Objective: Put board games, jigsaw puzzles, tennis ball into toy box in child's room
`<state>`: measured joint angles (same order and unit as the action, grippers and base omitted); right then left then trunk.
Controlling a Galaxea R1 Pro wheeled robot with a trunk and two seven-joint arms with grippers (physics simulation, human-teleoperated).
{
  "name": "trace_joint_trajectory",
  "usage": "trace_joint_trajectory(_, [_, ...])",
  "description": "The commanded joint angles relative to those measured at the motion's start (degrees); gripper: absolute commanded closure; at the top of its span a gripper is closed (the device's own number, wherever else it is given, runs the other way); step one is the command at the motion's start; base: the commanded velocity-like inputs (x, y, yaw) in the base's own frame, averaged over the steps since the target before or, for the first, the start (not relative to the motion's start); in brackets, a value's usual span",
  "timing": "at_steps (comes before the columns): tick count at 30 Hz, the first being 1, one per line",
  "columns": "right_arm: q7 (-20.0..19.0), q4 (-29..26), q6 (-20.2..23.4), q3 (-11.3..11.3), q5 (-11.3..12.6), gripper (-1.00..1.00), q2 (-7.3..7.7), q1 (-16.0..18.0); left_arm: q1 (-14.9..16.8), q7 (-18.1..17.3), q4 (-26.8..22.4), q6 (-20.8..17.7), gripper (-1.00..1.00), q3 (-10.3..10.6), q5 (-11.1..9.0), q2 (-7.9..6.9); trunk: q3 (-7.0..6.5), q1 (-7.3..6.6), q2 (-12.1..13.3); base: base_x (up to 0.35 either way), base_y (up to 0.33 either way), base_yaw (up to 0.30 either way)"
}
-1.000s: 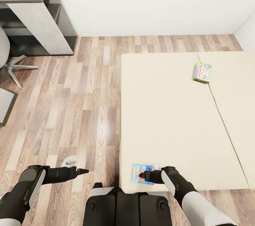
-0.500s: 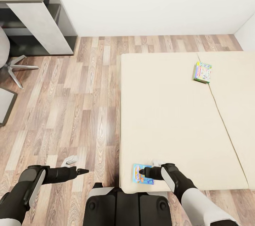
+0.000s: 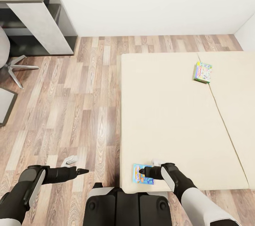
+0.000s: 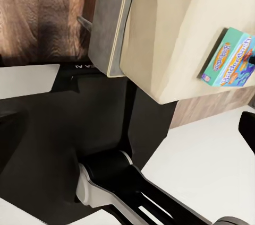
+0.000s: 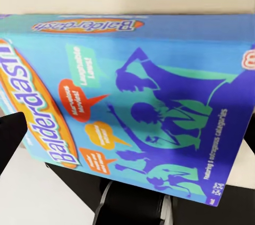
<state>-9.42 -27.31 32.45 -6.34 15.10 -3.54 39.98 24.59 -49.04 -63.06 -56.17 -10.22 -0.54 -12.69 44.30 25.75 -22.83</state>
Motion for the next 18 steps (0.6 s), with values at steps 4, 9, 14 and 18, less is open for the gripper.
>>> trace_joint_trajectory(4, [0.02,-0.05,0.25,-0.16,0.19,-1.0,0.03,0.01,0.02,-0.17,-0.03,-0.43,-1.0,-0.07,-0.02,0.0,0.06,0.03,-0.09,0.0,0.085,0.0])
trace_joint_trajectory(9, [0.07,-0.03,0.25,-0.16,0.19,-1.0,0.02,0.01,0.02,-0.18,-0.04,-0.43,-1.0,-0.07,-0.04,0.01,0.06,0.03,-0.09,0.0,0.041,0.0])
trace_joint_trajectory(14, [0.1,-0.03,0.25,-0.16,0.19,-1.0,0.02,0.01,0.02,-0.22,-0.02,-0.43,-1.0,-0.07,-0.04,0.0,0.06,0.03,-0.09,0.0,0.108,0.0])
trace_joint_trajectory(18, [0.11,-0.02,0.25,-0.16,0.19,-1.0,0.02,0.01,0.02,-0.29,-0.04,-0.43,-1.0,-0.07,-0.04,-0.01,0.06,0.03,-0.09,0.0,0.045,0.0])
